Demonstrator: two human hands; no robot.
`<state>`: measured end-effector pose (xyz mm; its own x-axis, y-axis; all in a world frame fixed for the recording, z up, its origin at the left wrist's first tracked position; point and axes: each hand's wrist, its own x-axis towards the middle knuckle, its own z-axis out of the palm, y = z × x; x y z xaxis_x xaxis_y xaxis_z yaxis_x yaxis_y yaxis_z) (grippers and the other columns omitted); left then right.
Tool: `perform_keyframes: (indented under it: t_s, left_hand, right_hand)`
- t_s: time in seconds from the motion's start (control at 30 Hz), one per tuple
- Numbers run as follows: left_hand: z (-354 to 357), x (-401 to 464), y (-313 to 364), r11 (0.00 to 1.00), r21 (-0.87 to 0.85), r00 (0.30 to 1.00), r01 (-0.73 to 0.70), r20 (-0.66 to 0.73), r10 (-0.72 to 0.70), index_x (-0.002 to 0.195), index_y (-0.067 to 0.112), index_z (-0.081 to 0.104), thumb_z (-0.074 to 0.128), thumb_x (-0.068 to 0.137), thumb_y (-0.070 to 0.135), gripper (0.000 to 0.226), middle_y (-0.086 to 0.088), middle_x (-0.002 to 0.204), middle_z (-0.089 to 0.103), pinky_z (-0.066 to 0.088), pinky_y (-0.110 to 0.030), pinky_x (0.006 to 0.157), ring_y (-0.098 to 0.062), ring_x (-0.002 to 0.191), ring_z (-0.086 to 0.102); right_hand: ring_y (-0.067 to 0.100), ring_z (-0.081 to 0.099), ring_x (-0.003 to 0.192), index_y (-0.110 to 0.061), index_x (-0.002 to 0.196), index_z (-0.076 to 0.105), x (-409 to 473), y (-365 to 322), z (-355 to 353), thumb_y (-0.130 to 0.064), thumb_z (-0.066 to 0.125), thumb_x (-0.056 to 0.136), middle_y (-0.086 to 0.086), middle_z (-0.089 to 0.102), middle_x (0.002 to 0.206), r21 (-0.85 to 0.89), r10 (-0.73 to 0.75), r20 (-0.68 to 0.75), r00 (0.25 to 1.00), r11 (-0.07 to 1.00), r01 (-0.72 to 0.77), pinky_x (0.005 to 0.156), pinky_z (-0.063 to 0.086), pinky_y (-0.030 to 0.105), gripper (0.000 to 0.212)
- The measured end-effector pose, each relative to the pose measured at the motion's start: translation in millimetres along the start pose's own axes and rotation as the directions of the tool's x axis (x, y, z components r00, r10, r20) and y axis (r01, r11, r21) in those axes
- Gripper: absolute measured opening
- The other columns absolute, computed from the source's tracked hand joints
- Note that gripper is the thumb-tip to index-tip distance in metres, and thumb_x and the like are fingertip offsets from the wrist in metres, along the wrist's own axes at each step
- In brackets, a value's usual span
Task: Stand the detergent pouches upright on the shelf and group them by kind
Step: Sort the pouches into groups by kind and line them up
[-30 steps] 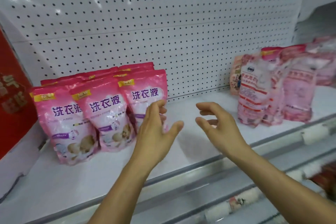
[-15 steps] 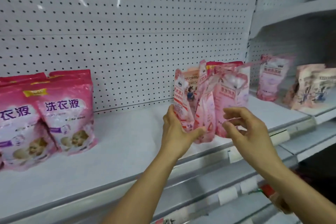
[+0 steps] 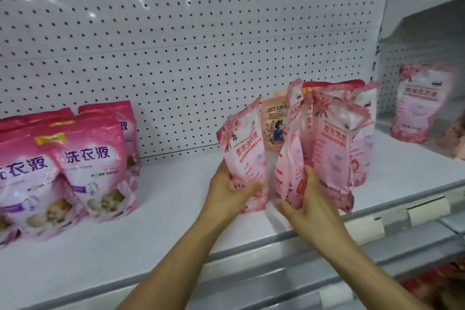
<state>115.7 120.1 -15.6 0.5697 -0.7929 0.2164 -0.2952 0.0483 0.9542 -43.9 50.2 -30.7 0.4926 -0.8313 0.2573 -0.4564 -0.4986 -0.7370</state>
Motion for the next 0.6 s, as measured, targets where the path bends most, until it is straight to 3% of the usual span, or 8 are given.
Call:
perform_keyframes:
  t_s: [0.1, 0.2, 0.27, 0.37, 0.43, 0.5, 0.53, 0.6]
  left_hand:
    - [-11, 10, 1, 1.0, -0.008, 1.0, -0.014, 0.011, 0.014, 0.109, 0.021, 0.067, 0.072, 0.083, -0.002, 0.034, 0.001, 0.104, 0.076, 0.061, -0.027, 0.071, -0.01, 0.089, 0.074]
    - [-31, 14, 0, 0.999, -0.044, 0.998, 0.023, 0.064, -0.02, 0.099, 0.027, 0.068, 0.066, 0.083, -0.012, 0.042, 0.009, 0.095, 0.077, 0.061, -0.028, 0.069, -0.009, 0.087, 0.075]
    - [-44, 20, -2, 0.997, -0.065, 0.996, 0.046, 0.078, -0.041, 0.102, 0.026, 0.069, 0.065, 0.082, -0.015, 0.045, 0.006, 0.096, 0.078, 0.062, -0.033, 0.067, -0.013, 0.089, 0.075]
    - [-64, 31, -9, 0.994, -0.097, 0.998, 0.047, 0.049, -0.042, 0.103, 0.022, 0.069, 0.062, 0.081, -0.018, 0.046, 0.001, 0.097, 0.078, 0.062, -0.034, 0.064, -0.017, 0.088, 0.075]
    - [-75, 37, -12, 0.993, -0.114, 0.999, 0.038, 0.032, -0.035, 0.1, 0.023, 0.07, 0.062, 0.08, -0.019, 0.047, 0.002, 0.096, 0.078, 0.062, -0.033, 0.066, -0.016, 0.088, 0.075]
    - [-83, 42, -15, 0.993, -0.114, 0.999, 0.034, 0.015, -0.033, 0.101, 0.024, 0.071, 0.065, 0.079, -0.018, 0.048, 0.003, 0.1, 0.078, 0.061, -0.033, 0.072, -0.016, 0.092, 0.074]
    - [-86, 44, -17, 0.993, -0.11, 0.999, 0.032, 0.006, -0.031, 0.101, 0.025, 0.071, 0.066, 0.079, -0.018, 0.048, 0.004, 0.101, 0.078, 0.06, -0.033, 0.075, -0.015, 0.094, 0.074]
    - [-89, 50, -19, 0.995, -0.092, 1.0, 0.022, -0.011, -0.023, 0.102, 0.025, 0.071, 0.065, 0.08, -0.017, 0.047, 0.004, 0.103, 0.077, 0.059, -0.033, 0.079, -0.014, 0.097, 0.073]
  right_hand:
    - [0.029, 0.045, 0.132, -0.03, 0.148, 0.007, 13, -9, 7, -0.056, 0.067, 0.077, 0.004, 0.039, 0.149, 0.002, 0.006, -0.025, 1.0, 1.0, -0.006, 0.103, 0.044, 0.049, 0.097]
    - [0.032, 0.054, 0.121, -0.027, 0.141, 0.02, 29, -14, 11, -0.049, 0.055, 0.087, 0.004, 0.051, 0.137, 0.036, -0.012, -0.048, 0.999, 0.999, 0.014, 0.096, 0.047, 0.049, 0.068]
    - [0.024, 0.058, 0.117, -0.036, 0.135, 0.03, 38, -13, 13, -0.041, 0.048, 0.093, -0.006, 0.057, 0.131, 0.117, -0.057, -0.02, 0.998, 0.991, 0.059, 0.098, 0.047, 0.047, 0.046]
    - [0.004, 0.059, 0.117, -0.044, 0.131, 0.044, 52, -11, 17, -0.029, 0.049, 0.097, -0.023, 0.061, 0.125, 0.334, -0.092, 0.076, 0.993, 0.941, 0.062, 0.099, 0.048, 0.037, 0.038]
    - [-0.003, 0.063, 0.104, -0.042, 0.119, 0.054, 60, -16, 17, -0.016, 0.05, 0.097, -0.021, 0.067, 0.114, 0.47, -0.079, 0.114, 0.99, 0.882, 0.016, 0.085, 0.052, 0.024, 0.034]
    - [-0.011, 0.065, 0.081, -0.04, 0.105, 0.058, 66, -20, 17, -0.007, 0.05, 0.097, -0.021, 0.069, 0.101, 0.528, -0.072, 0.135, 0.988, 0.849, -0.01, 0.058, 0.048, 0.01, 0.034]
    - [-0.013, 0.065, 0.076, -0.041, 0.101, 0.058, 68, -20, 18, -0.007, 0.049, 0.098, -0.024, 0.068, 0.097, 0.52, -0.09, 0.12, 0.989, 0.854, 0.015, 0.053, 0.045, 0.008, 0.035]
    - [-0.007, 0.065, 0.086, -0.046, 0.104, 0.057, 71, -23, 24, -0.016, 0.049, 0.099, -0.027, 0.067, 0.098, 0.423, -0.108, 0.03, 0.994, 0.902, 0.085, 0.064, 0.052, 0.017, 0.031]
